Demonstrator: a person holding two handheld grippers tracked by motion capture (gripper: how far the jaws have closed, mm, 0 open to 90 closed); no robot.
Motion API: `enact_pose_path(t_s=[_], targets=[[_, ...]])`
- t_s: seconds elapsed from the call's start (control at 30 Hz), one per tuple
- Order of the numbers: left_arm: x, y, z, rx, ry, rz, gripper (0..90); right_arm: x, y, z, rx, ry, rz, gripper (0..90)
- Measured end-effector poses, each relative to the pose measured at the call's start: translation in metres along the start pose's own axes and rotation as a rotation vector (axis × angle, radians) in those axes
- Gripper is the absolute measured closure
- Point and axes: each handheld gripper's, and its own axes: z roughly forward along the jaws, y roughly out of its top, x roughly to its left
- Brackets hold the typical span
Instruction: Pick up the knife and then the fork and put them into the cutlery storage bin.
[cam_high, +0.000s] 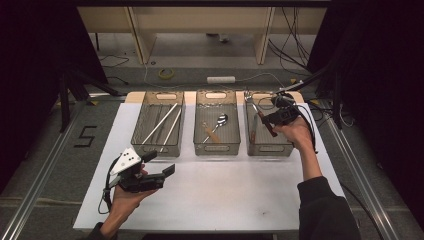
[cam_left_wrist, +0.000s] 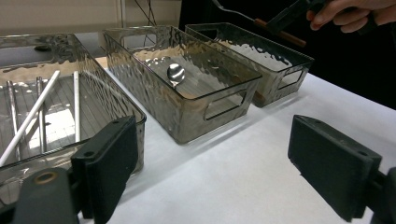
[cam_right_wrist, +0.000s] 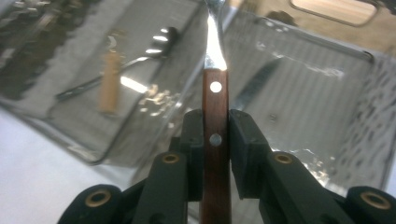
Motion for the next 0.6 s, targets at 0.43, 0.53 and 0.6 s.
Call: enact_pose_path(t_s=[0.43,0.53,0.6], targets=[[-0.001,0.000,0.000,0.000,0.001,0.000,15.7,-0.008,0.003,0.015,0.030,-0.061,0.051,77.2],[-0.001,0.000,0.000,0.001,0.001,0.000,15.8,-0.007,0.004,0.018,0.034,-0.065,0.060,77.2],[-0.001,0.000,0.000,0.001,0.000,0.000,15.8,-0.006,0.005,0.021,0.040,-0.075,0.061,77.2]])
